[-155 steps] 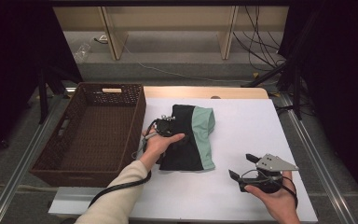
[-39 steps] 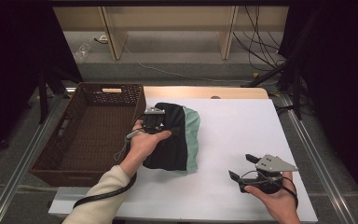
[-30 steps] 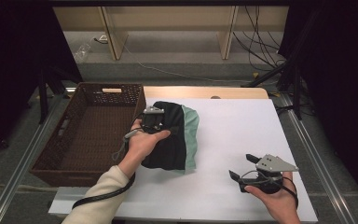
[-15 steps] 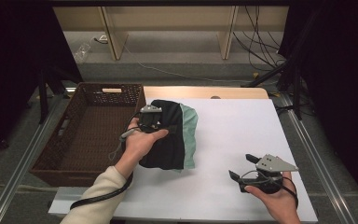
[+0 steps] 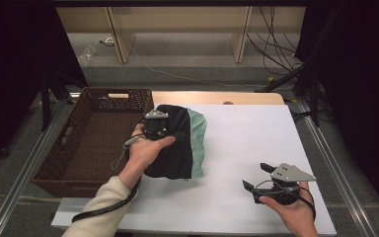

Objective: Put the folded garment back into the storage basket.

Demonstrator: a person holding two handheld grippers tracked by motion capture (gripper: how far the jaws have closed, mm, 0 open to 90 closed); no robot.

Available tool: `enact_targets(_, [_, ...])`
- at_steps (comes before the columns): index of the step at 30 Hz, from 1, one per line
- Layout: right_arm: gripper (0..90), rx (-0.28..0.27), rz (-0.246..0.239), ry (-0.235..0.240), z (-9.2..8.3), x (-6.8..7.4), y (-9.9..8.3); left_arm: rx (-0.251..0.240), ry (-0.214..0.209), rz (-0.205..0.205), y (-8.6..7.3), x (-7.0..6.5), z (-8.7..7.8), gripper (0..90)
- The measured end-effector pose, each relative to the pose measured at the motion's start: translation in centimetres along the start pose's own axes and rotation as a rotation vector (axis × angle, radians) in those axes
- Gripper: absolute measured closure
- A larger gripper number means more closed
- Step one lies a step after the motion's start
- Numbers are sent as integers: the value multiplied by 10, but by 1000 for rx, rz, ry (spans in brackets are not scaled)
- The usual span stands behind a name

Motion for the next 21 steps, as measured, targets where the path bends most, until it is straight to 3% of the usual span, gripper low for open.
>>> enact_targets(21, [157, 2, -2, -3, -1, 0, 0, -9, 3, 7, 3, -1, -14, 773])
Point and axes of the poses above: each handheld gripper's, and its own axes: z roughly forward along the jaws, y roughly out of its top, x roughly to its left, the point moved 2 cm from there along z, roughly forward along the jaws, and after that the axes turned 3 degrees about -x, right-handed, at the moved point
